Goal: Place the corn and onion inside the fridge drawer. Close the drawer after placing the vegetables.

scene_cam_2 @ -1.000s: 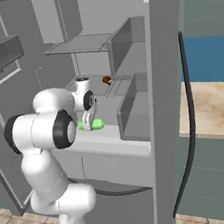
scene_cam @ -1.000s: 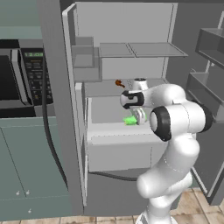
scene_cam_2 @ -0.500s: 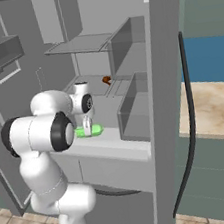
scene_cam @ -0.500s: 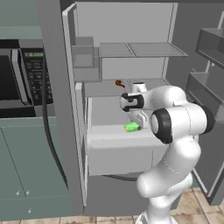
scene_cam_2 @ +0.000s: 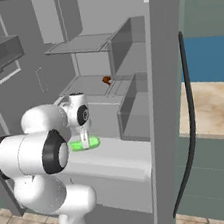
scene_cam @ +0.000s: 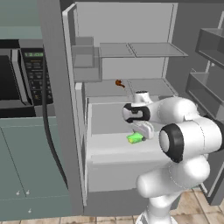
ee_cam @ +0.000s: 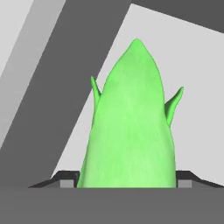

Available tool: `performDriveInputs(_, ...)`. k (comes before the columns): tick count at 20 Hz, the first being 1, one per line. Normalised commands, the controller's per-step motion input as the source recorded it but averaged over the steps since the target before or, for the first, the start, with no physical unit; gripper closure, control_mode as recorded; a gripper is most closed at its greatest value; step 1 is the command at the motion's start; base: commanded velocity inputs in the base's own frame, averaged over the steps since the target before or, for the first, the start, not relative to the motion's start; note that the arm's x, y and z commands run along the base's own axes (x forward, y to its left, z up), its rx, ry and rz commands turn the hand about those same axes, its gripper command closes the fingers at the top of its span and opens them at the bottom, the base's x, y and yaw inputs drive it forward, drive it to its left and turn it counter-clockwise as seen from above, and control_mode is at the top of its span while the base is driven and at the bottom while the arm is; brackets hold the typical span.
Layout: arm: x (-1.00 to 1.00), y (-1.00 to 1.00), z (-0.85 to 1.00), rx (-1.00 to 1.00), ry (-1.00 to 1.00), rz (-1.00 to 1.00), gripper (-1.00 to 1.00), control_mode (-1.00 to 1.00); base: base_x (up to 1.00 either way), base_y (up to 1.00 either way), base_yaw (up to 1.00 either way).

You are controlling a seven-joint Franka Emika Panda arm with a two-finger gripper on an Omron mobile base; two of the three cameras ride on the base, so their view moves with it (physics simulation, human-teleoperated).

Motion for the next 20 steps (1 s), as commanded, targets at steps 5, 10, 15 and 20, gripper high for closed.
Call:
performDriveInputs(5,0.95,-0.05,0.29,0.02,0.18,0.0,1.0,-1.0,0.0,0.0,0.0)
performDriveInputs(10,0.1,-0.01,-0.64,0.0,0.02,0.0,1.0,-1.0,0.0,0.0,0.0)
performDriveInputs(15,-0.01,0.0,-0.97,0.01,0.0,0.0,1.0,-1.0,0.0,0.0,0.0)
performDriveInputs(20,0.09,0.0,-0.73,0.02,0.0,-0.03,1.0,-1.0,0.0,0.0,0.0)
